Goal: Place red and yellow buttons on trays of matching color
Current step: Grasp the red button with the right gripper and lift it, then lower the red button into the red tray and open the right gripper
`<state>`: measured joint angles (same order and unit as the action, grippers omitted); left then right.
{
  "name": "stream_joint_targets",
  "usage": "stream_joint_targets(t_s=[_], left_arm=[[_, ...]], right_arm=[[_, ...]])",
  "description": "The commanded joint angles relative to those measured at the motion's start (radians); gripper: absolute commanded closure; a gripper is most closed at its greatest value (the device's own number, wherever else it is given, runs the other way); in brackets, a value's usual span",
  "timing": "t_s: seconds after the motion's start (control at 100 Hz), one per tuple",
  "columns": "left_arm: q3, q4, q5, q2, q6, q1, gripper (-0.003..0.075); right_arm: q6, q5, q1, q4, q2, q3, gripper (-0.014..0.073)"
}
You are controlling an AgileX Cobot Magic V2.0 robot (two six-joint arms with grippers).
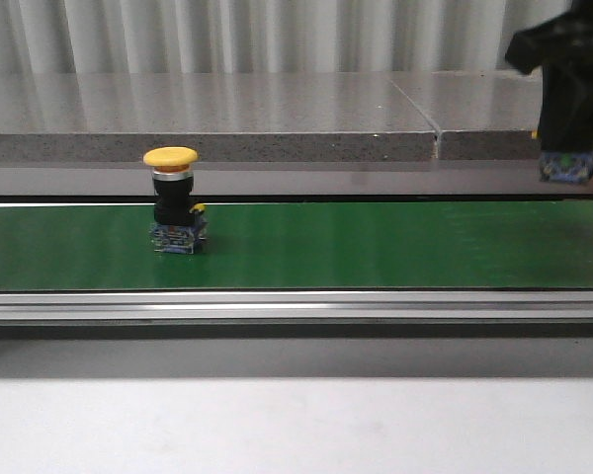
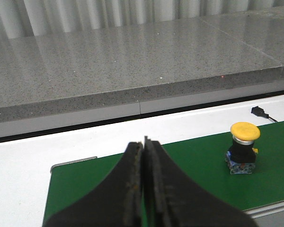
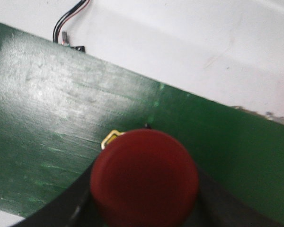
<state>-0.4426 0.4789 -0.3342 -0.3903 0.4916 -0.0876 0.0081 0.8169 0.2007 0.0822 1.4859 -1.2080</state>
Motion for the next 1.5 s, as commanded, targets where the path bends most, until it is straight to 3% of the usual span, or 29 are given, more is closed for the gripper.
stream_joint_targets(t_s=[0.0,0.2,0.47,0.64,0.93,1.49], left_arm=[[-0.029,0.021,0.072,-0.006,-0.002,-0.007,0.074],[-0.029,0.021,0.072,-0.006,-0.002,-0.007,0.074],[-0.029,0.021,0.072,-0.006,-0.002,-0.007,0.074],[-0.029,0.021,0.072,-0.006,-0.002,-0.007,0.074],[-0.029,0.021,0.072,-0.006,-0.002,-0.007,0.074],[-0.029,0.021,0.072,-0.006,-0.002,-0.007,0.074]], right_arm=[[-0.008,0.051,-0.038,0.046,-0.073,-0.095,0.0426],[-0.008,0.148,-0.228,0.046,-0.085,-0.221,0.0426],[-0.008,0.029,-0.581,0.041,-0.05,-0.244,0.0426],[-0.008,-0.068,-0.722,-0.042,0.035,-0.244,0.0426],[-0.008,-0.179,-0.776,-0.065,0.244,-0.25,0.0426],[-0.008,-0.103,-0.776,-0.064,0.538,-0.507,0.0426]])
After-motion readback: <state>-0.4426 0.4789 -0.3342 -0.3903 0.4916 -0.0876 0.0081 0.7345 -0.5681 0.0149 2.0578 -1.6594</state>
